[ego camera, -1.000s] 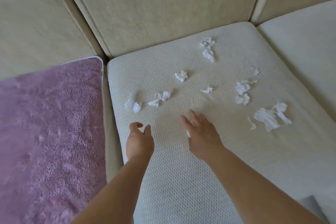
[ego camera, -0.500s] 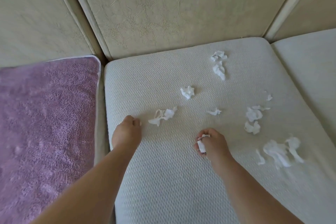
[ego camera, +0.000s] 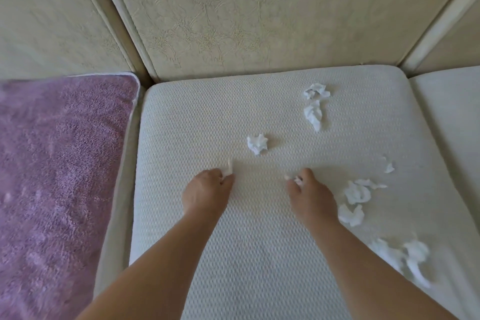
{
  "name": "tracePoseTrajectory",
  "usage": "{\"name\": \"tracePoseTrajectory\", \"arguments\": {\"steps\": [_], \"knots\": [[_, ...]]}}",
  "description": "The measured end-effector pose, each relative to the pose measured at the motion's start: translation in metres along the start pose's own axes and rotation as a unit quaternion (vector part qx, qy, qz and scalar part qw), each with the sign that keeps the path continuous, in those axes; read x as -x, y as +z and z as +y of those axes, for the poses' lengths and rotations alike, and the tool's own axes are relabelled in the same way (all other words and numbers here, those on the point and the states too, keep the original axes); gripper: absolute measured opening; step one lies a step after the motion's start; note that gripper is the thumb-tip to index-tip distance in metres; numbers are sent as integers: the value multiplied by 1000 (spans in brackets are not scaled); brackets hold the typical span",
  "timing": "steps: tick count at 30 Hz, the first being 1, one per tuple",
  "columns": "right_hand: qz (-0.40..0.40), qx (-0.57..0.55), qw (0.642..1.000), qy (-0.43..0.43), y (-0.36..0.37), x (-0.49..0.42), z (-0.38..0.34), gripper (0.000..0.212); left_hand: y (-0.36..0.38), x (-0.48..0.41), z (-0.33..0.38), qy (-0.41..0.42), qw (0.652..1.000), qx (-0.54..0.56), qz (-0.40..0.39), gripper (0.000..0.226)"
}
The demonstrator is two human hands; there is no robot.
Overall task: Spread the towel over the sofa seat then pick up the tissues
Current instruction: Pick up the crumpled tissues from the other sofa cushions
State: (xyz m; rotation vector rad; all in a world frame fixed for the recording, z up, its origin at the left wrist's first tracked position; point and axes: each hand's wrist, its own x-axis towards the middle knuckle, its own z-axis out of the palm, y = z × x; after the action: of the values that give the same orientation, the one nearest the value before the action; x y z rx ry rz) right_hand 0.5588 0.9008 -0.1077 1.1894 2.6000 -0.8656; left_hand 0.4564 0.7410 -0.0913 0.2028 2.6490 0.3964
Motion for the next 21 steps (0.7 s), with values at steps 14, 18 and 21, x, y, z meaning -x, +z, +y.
{"name": "tracePoseTrajectory", "arguments": {"steps": [14,18,21], "knots": [[0,-236,972,6,-67,-73,23,14,24,-37,103,-8,1000,17,-26,30],[26,-117,993,-17,-77,-113,11,30,32,-39,113,-6,994,98,47,11],[-16,-26,999,-42,-69,-138,4,48,41,-45,114,-11,993,115,29,8]]}}
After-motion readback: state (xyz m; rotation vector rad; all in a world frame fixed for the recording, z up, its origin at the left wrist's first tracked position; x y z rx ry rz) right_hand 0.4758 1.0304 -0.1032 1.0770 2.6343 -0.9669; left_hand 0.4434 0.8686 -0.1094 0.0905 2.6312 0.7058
